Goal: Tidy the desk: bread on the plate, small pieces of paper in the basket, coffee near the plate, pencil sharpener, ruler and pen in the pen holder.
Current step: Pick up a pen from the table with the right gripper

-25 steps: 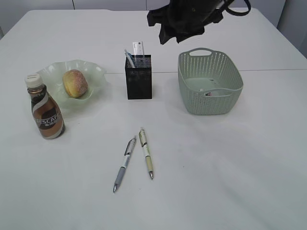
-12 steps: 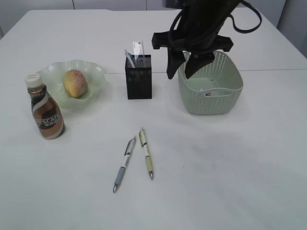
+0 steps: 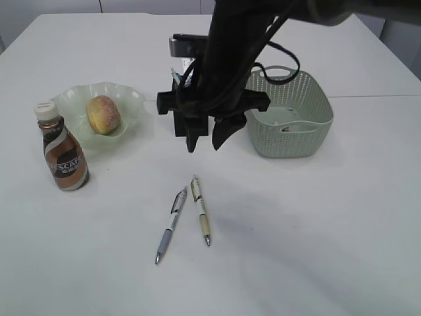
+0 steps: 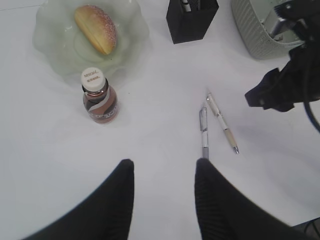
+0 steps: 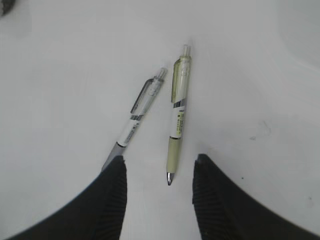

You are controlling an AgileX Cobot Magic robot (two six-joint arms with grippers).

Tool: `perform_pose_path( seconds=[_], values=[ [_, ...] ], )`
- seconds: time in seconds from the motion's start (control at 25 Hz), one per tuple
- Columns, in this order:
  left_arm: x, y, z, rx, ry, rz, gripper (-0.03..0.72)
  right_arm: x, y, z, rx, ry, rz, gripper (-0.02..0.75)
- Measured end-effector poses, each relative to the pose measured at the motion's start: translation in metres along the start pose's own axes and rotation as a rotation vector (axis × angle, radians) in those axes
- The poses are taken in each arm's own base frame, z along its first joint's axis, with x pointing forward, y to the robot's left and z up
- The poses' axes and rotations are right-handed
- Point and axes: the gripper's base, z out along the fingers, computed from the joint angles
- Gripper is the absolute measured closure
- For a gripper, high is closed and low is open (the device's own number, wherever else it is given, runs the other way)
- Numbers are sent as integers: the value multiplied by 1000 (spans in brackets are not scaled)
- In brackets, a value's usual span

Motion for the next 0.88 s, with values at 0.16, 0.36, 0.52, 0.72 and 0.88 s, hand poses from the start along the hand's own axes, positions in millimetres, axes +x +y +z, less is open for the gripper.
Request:
perform_pose_path(
  seconds=[0.16,0.36,0.52,0.72,0.88],
  values=[
    [0,-2,0,18,5,-17,389,0,1,21,13,42,1,412],
    [1,-4,0,45,13,-33,389,0,-2,40,30,79,11,412],
    [1,-5,0,59,17,-40,389,0,-4,55,40,110,18,412],
    [2,-6,0,71,20,-44,389,1,-7,74,52,147,23,412],
    [2,-6,0,71,20,-44,389,2,-9,85,58,165,28,412]
  ],
)
